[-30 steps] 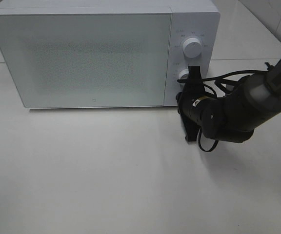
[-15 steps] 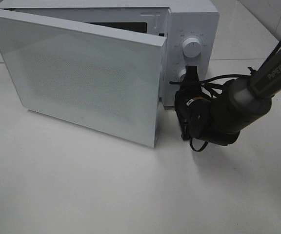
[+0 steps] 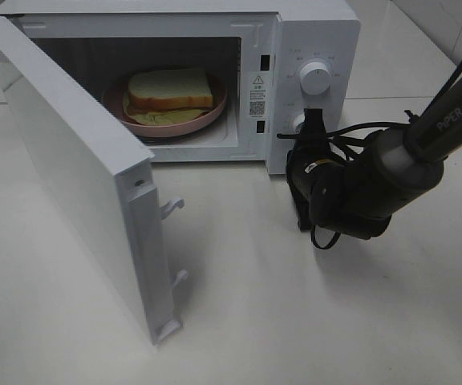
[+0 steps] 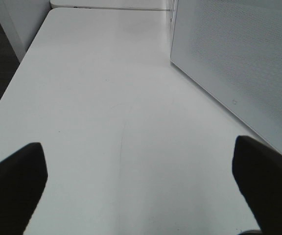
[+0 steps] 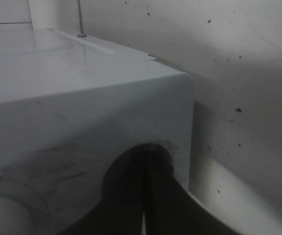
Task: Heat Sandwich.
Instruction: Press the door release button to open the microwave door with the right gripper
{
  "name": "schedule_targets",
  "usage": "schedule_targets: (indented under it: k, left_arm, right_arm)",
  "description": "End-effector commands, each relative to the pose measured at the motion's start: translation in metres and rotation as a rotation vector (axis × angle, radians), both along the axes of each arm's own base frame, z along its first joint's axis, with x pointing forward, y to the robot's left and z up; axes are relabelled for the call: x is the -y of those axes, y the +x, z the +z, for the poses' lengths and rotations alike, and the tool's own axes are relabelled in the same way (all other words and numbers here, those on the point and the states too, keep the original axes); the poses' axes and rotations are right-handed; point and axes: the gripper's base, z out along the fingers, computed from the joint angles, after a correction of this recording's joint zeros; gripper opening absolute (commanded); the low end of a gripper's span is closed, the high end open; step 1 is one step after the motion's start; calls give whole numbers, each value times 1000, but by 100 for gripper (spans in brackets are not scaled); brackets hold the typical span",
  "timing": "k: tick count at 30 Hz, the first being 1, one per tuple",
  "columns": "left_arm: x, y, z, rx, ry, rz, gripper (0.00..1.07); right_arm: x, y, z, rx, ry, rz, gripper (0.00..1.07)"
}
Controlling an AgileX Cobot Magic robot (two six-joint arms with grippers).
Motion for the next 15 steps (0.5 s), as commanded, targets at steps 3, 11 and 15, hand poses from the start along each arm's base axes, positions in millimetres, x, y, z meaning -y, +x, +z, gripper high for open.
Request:
schedule_targets:
  k: [3,11,15]
  left_arm:
    - [0,-2,0,25,2,-2,98]
    - [0,-2,0,25,2,-2,98]
    - [0,-2,0,25,2,-2,98]
  right_arm:
    - [4,41,55,391,-11,-24,0]
    - [1,40,51,307,11,1,0]
    - [2,34,51,251,24,13,0]
